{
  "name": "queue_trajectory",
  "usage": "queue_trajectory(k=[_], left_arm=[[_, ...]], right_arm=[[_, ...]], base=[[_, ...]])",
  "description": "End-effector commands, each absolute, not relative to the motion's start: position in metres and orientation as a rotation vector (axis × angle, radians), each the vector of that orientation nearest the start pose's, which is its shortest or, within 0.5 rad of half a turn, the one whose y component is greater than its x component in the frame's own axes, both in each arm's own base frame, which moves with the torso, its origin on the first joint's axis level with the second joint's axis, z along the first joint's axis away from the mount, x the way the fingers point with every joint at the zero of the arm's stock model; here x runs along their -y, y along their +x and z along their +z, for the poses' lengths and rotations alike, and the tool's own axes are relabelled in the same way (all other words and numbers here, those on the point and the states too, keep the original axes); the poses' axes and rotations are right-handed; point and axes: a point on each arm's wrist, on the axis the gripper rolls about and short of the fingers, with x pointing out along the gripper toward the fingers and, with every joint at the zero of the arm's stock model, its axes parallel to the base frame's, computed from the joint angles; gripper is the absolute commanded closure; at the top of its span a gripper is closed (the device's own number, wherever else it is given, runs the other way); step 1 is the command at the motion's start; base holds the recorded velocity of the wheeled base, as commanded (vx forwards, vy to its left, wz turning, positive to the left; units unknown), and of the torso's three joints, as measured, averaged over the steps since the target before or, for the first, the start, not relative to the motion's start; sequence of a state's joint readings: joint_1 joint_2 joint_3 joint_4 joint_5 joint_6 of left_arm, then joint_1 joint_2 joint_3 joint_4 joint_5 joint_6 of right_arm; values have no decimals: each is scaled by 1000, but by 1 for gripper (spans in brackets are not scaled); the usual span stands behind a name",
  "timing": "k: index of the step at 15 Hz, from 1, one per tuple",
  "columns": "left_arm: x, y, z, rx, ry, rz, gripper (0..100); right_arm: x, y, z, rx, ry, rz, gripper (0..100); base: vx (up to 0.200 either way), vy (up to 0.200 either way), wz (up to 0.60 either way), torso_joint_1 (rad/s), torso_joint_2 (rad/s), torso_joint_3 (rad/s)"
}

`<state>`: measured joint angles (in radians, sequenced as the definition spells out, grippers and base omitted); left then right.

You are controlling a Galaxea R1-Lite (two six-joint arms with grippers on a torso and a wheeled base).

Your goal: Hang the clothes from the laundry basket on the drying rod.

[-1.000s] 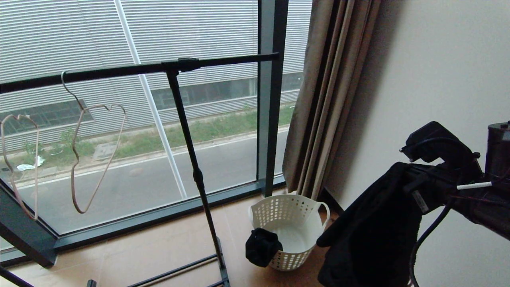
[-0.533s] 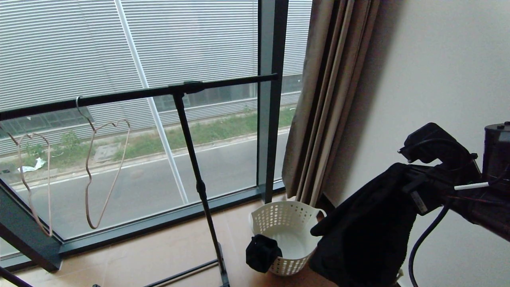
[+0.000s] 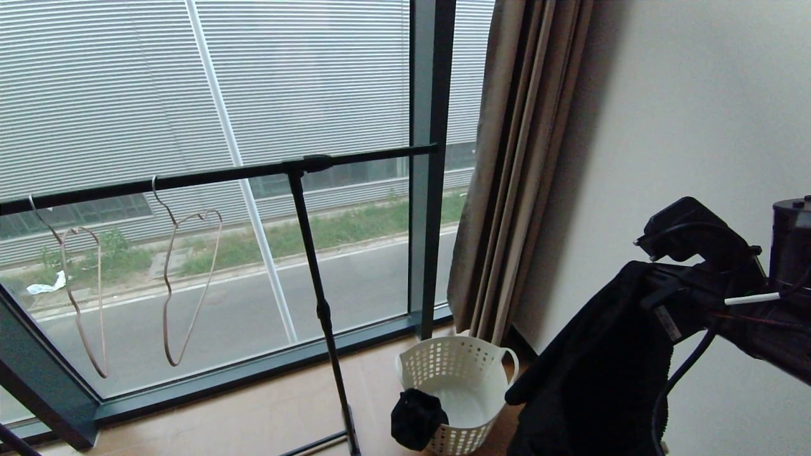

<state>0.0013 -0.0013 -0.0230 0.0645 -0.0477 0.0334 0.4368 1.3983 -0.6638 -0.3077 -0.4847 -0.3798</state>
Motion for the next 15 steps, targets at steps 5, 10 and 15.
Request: queue_trajectory(k=[5,10,15], left_arm=[[1,-25,75,-41,34,-48,0],[1,-25,75,-41,37,-47,0],[1,-25,75,-40,36,-50,0]], right_arm=[[-84,204,193,-390,-570,29,100],[-83,203,191,-394,-572,30,100],[-83,203,190,-398,-574,31,100]], base=[[0,0,120,-1,1,64],[0,0,600,1,2,10],[0,80,240,7,3,2]])
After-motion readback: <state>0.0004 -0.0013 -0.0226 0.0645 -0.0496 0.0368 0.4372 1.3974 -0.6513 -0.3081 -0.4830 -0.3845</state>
